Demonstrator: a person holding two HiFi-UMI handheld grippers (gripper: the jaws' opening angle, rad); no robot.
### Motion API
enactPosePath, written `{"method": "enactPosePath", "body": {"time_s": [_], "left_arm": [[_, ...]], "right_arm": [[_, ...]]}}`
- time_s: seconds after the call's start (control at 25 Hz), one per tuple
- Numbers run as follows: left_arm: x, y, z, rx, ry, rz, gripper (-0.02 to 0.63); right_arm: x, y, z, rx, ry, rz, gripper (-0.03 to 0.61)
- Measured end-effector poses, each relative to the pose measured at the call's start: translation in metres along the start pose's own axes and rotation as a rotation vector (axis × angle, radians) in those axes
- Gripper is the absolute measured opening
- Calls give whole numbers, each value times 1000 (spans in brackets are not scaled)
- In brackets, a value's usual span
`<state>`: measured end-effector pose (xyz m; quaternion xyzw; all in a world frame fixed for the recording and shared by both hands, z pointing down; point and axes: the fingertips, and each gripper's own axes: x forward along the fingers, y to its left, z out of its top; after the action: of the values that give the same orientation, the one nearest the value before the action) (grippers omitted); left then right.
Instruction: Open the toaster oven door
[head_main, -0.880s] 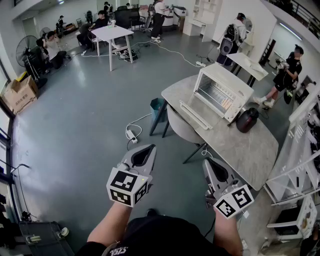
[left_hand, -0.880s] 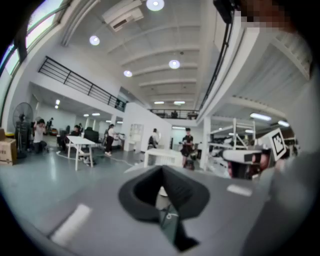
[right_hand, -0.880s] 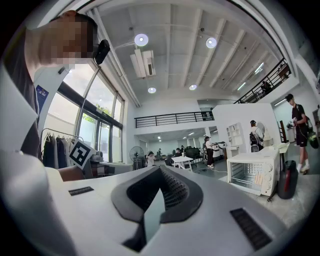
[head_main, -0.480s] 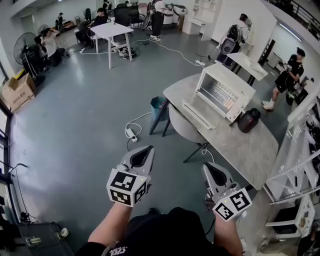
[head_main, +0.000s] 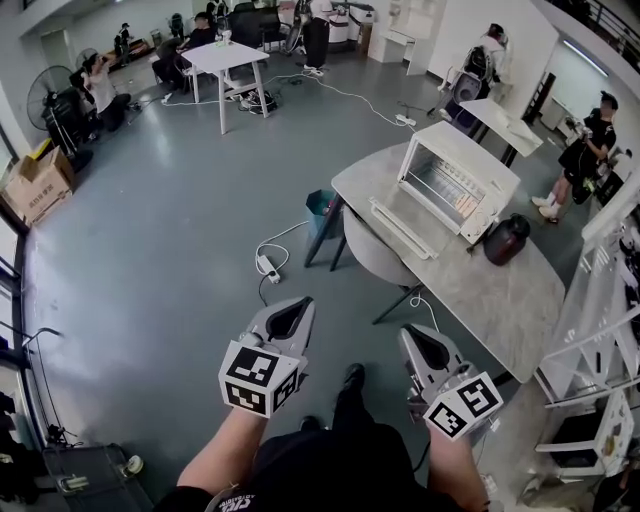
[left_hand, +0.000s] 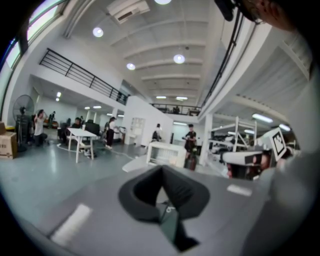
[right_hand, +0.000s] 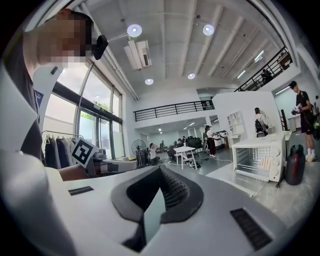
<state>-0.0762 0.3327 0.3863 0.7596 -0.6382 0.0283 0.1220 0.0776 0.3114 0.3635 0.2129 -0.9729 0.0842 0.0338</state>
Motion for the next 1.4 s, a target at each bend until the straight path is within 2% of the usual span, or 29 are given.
{"method": "enactPosePath", "body": {"time_s": [0.32,0.6,0.8,1.0,1.4], "left_arm": [[34,19,3,-18,25,23,9],[91,29,-2,-38,75,21,9],[134,38,0,-34,113,15,9],[175,32,17,-33,98,-11,9],[242,23,46,-13,79,-4,9]], "right_arm": [[35,-29,-7,27,44,62,-6],[61,-81,-20,81,100,88,-6],[82,-121,-16,103,102,98,-6],[89,-163,-14,138,95,97,-6],[87,-235,12,141,53,95,-6]]}}
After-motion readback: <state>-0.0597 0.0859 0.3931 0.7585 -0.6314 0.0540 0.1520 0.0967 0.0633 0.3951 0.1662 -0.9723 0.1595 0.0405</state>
